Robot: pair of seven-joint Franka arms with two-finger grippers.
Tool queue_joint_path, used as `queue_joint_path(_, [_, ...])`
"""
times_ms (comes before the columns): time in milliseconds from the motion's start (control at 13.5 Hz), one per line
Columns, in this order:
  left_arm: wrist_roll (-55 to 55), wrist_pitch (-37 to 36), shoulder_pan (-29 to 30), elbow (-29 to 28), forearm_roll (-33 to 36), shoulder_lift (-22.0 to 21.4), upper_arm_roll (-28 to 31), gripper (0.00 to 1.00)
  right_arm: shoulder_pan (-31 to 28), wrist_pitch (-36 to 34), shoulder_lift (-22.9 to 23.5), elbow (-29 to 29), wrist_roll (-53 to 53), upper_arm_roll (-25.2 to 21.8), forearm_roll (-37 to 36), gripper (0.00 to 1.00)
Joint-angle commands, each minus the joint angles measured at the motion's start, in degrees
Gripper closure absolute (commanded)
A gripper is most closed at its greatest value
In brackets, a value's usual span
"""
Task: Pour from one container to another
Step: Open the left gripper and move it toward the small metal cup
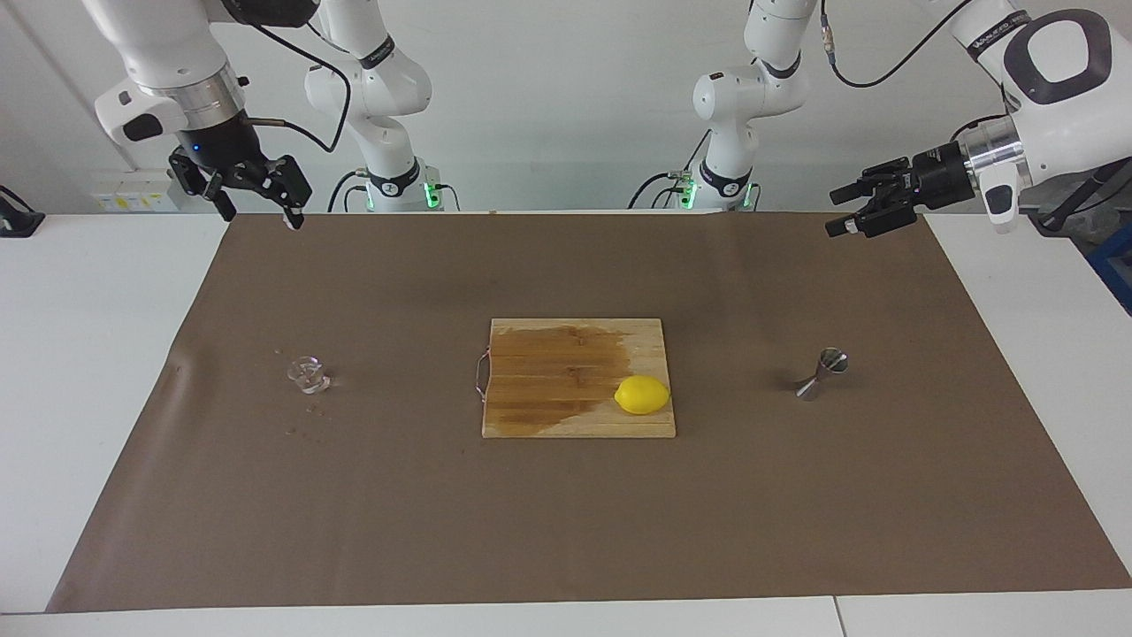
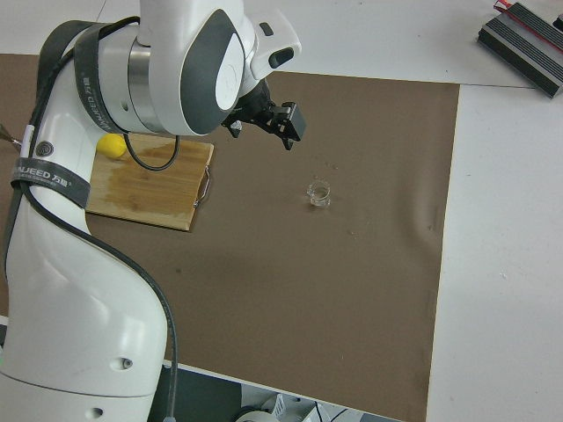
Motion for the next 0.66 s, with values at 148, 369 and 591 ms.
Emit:
queue_joint_path(148, [-2.45, 0.29, 2.28, -3.57, -6.59, 2.42, -0.19, 0.00, -0.09, -0.14, -1.29, -1.33, -1.03, 0.00, 0.17, 0.00])
queue_joint_path(369, [-6.47, 1.35, 2.63, -4.89, -8.69, 2.43, -0.19, 0.00, -0.09, -0.14, -1.37, -1.33, -1.12, 0.00, 0.17, 0.00])
queue_joint_path(591, [-8.07, 2.23, 3.77, -6.47, -10.98, 2.69, -0.19, 0.00, -0.09, -0.14, -1.29, -1.33, -1.12, 0.00, 0.26, 0.00])
